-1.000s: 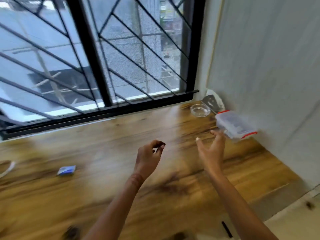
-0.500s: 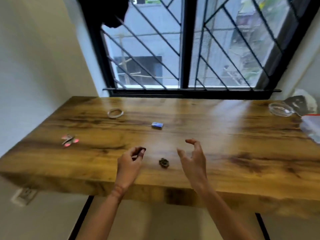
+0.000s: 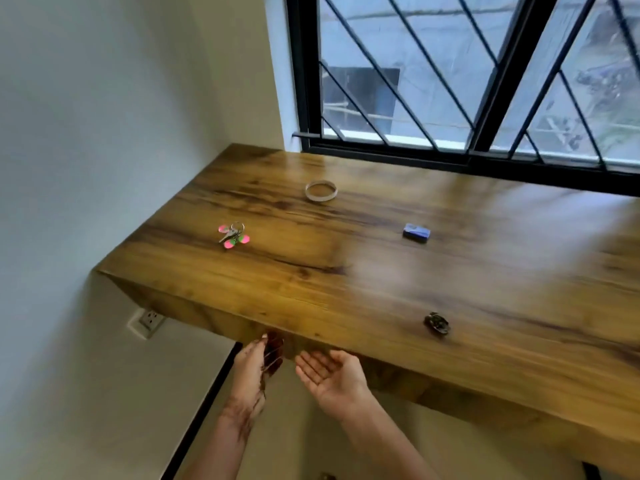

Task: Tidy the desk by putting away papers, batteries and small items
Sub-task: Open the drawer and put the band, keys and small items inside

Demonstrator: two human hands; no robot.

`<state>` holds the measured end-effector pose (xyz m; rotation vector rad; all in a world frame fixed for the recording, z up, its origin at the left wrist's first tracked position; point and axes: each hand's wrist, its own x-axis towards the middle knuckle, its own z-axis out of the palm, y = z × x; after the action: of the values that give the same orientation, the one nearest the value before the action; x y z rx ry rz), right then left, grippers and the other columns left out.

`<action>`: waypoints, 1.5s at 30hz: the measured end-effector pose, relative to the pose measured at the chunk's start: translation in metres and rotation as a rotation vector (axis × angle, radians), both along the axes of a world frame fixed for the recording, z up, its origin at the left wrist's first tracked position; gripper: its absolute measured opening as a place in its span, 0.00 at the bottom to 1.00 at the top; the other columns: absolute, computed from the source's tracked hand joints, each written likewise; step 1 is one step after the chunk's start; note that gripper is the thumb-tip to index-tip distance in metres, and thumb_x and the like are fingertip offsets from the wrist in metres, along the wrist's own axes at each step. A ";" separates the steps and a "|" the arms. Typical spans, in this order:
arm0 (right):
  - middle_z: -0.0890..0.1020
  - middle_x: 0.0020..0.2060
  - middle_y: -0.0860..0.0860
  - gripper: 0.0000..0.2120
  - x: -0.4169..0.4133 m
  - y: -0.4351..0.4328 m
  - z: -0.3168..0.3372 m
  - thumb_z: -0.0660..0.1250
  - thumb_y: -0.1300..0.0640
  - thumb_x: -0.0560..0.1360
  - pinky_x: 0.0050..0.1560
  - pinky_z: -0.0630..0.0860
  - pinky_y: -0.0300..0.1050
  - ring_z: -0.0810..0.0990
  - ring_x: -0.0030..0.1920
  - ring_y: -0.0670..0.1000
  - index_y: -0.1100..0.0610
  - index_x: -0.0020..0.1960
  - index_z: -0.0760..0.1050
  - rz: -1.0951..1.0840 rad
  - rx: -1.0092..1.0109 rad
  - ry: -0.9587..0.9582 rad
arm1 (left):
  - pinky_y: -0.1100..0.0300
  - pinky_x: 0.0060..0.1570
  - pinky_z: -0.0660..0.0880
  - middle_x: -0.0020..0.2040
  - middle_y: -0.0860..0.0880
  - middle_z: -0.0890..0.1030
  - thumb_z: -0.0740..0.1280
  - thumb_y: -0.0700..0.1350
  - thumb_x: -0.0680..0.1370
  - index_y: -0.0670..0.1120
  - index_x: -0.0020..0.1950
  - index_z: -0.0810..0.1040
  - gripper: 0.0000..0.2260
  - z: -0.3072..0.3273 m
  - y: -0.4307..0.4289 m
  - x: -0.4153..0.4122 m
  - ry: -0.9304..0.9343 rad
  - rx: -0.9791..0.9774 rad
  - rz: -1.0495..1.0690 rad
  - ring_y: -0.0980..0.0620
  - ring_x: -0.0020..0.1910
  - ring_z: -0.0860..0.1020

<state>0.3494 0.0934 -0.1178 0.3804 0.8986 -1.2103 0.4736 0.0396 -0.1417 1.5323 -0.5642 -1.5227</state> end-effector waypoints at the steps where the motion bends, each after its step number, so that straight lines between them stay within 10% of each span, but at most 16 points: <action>1: 0.78 0.51 0.65 0.15 0.007 -0.004 -0.012 0.52 0.58 0.79 0.66 0.66 0.58 0.74 0.58 0.64 0.69 0.50 0.72 -0.037 0.052 -0.012 | 0.53 0.54 0.73 0.50 0.43 0.79 0.57 0.42 0.81 0.39 0.53 0.77 0.11 -0.011 -0.003 0.006 0.069 0.064 0.008 0.43 0.54 0.77; 12: 0.63 0.72 0.61 0.41 0.037 -0.028 -0.109 0.44 0.30 0.73 0.69 0.58 0.60 0.61 0.71 0.62 0.60 0.72 0.58 -0.420 0.196 -0.065 | 0.48 0.73 0.57 0.75 0.40 0.57 0.56 0.62 0.76 0.44 0.76 0.55 0.34 -0.052 -0.038 0.038 0.398 0.246 0.049 0.40 0.74 0.59; 24: 0.62 0.72 0.62 0.47 0.048 -0.036 -0.117 0.49 0.27 0.70 0.72 0.55 0.54 0.61 0.72 0.60 0.64 0.73 0.55 -0.608 0.087 -0.072 | 0.48 0.72 0.60 0.65 0.45 0.73 0.64 0.64 0.70 0.44 0.60 0.73 0.28 -0.083 -0.070 0.070 0.666 0.233 -0.036 0.45 0.67 0.70; 30: 0.62 0.72 0.61 0.50 0.061 -0.022 -0.120 0.45 0.24 0.68 0.74 0.54 0.55 0.62 0.72 0.60 0.63 0.74 0.54 -0.597 0.077 -0.032 | 0.52 0.63 0.69 0.60 0.45 0.77 0.61 0.64 0.72 0.45 0.68 0.68 0.31 -0.083 -0.061 0.089 0.745 0.265 -0.097 0.47 0.60 0.74; 39: 0.63 0.71 0.64 0.51 0.086 0.015 -0.114 0.42 0.25 0.69 0.73 0.54 0.56 0.61 0.72 0.62 0.67 0.72 0.55 -0.599 0.150 -0.018 | 0.51 0.74 0.56 0.73 0.45 0.65 0.57 0.64 0.73 0.46 0.74 0.60 0.34 -0.079 -0.022 0.127 0.645 0.283 -0.222 0.45 0.72 0.65; 42: 0.72 0.63 0.65 0.37 0.093 0.030 -0.100 0.47 0.37 0.78 0.69 0.64 0.55 0.71 0.64 0.62 0.69 0.67 0.64 -0.450 0.238 0.195 | 0.51 0.73 0.57 0.73 0.44 0.65 0.54 0.66 0.72 0.44 0.74 0.59 0.37 -0.073 -0.013 0.141 0.454 0.293 -0.368 0.44 0.71 0.65; 45: 0.80 0.45 0.57 0.14 0.116 0.054 -0.071 0.57 0.54 0.79 0.47 0.75 0.48 0.78 0.44 0.54 0.63 0.54 0.74 -0.146 0.305 0.946 | 0.52 0.63 0.70 0.61 0.42 0.77 0.60 0.57 0.76 0.42 0.64 0.73 0.23 -0.048 0.005 0.149 -0.076 0.008 -0.654 0.43 0.62 0.75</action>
<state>0.4657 0.1475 -0.1893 0.0898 1.9077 -1.3982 0.6230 0.0446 -0.1895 1.4907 -1.1879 -1.9449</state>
